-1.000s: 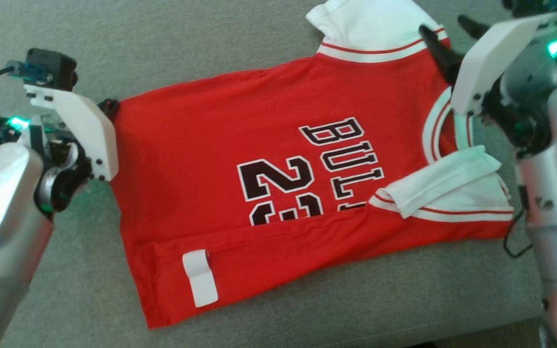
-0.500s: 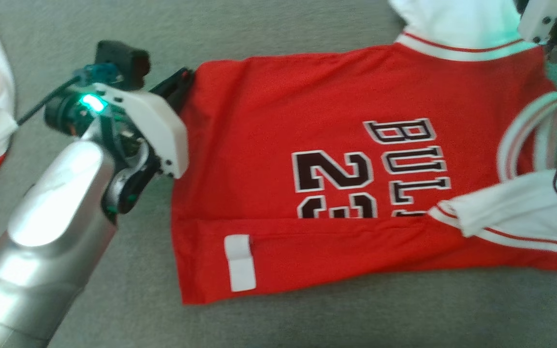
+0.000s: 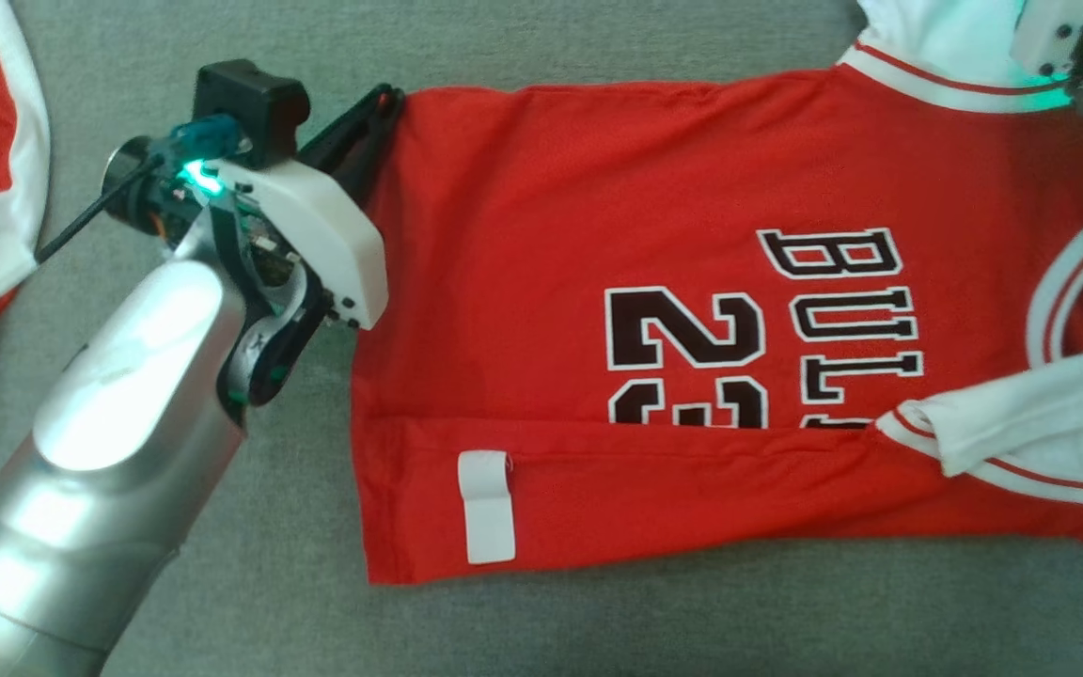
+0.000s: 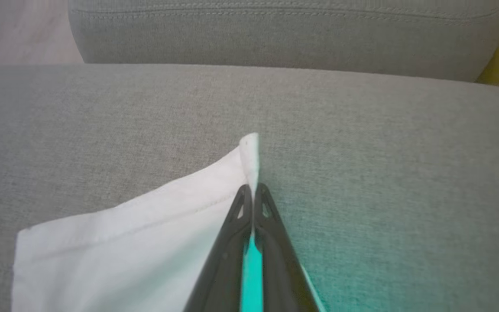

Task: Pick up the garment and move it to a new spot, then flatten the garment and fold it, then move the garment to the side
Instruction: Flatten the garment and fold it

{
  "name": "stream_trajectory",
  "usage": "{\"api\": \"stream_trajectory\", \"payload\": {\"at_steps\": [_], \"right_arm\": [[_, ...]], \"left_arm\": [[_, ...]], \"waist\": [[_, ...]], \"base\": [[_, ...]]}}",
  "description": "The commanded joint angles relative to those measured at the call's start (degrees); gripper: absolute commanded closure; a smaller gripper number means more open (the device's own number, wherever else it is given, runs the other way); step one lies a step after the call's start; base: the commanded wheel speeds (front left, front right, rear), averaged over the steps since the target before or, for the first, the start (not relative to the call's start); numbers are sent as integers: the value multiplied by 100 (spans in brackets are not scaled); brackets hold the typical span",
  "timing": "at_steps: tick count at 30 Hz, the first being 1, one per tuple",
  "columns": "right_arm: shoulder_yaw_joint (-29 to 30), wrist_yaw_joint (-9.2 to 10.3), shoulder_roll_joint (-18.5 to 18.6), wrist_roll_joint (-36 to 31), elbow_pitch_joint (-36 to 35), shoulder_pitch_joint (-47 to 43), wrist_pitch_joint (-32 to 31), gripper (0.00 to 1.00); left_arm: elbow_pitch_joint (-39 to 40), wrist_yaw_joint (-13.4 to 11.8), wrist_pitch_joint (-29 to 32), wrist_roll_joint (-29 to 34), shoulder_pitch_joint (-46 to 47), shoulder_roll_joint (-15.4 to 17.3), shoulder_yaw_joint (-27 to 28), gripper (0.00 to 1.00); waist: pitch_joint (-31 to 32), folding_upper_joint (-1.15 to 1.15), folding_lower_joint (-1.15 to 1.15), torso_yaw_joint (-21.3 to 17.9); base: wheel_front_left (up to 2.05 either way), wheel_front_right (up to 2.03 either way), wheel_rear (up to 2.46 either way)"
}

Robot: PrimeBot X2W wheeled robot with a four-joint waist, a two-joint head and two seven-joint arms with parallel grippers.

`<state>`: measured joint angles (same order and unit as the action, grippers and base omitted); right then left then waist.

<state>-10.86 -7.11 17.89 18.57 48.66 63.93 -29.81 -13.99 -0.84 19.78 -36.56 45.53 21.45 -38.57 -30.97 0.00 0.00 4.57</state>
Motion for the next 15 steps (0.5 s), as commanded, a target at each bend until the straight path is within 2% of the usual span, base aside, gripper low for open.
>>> {"api": "stream_trajectory", "payload": {"at_steps": [1, 7, 12, 14, 15], "right_arm": [[-54, -37, 88, 103, -192, 80, 114, 100], [-322, -37, 239, 581, -478, -183, 416, 100], [-798, -37, 514, 1302, -1159, -812, 421, 100], [-798, -37, 514, 1302, -1159, -812, 421, 100], [-898, -37, 652, 1486, -1381, -1071, 370, 100]], "left_arm": [[138, -46, -84, 51, 99, 270, 302, 100], [64, -89, -522, -18, -243, 447, 486, 100], [129, -73, -918, -148, -782, 576, 579, 100], [129, -73, -918, -148, -782, 576, 579, 100], [200, -68, -999, -180, -991, 600, 558, 100]], "waist": [[76, 0, 0, -67], [432, 0, 0, -272], [895, 0, 0, -427], [895, 0, 0, -427], [1051, 0, 0, -459]], "base": [[0, 0, 0], [0, 0, 0], [0, 0, 0], [0, 0, 0], [0, 0, 0]]}}
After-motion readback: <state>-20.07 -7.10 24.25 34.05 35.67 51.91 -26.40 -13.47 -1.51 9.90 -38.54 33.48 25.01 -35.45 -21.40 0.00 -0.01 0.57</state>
